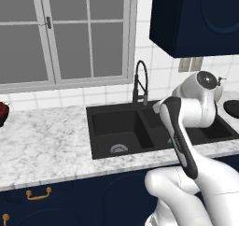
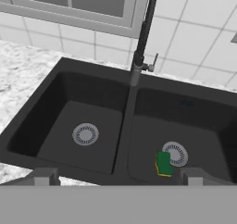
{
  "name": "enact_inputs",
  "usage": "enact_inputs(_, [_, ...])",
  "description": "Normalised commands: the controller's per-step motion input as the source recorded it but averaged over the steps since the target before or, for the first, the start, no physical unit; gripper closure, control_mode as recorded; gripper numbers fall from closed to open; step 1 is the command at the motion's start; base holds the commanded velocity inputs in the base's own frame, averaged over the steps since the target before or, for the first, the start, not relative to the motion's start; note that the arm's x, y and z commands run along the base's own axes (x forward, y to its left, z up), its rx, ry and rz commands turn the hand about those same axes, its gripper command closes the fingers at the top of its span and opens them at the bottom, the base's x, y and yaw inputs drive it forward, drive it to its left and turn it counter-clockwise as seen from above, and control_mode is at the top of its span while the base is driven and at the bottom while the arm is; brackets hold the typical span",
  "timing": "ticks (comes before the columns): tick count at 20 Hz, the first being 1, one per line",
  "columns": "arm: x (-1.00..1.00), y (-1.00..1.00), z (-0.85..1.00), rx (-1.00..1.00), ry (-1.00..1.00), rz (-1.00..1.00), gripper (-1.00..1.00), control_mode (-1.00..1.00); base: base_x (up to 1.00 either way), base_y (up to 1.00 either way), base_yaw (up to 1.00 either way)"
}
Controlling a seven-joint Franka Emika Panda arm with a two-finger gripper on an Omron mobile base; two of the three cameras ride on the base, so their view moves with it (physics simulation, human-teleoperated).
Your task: Pick the pan and sponge and place them into the sink. Then turn on the water.
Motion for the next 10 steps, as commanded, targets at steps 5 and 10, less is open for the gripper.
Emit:
enact_inputs(5, [-0.03, 0.00, 0.00, 0.00, 0.00, 0.00, -1.00, 1.00, -0.26, 0.00, 0.00])
enact_inputs(10, [0.00, 0.00, 0.00, 0.00, 0.00, 0.00, -1.00, 1.00, -0.72, -0.29, -0.01])
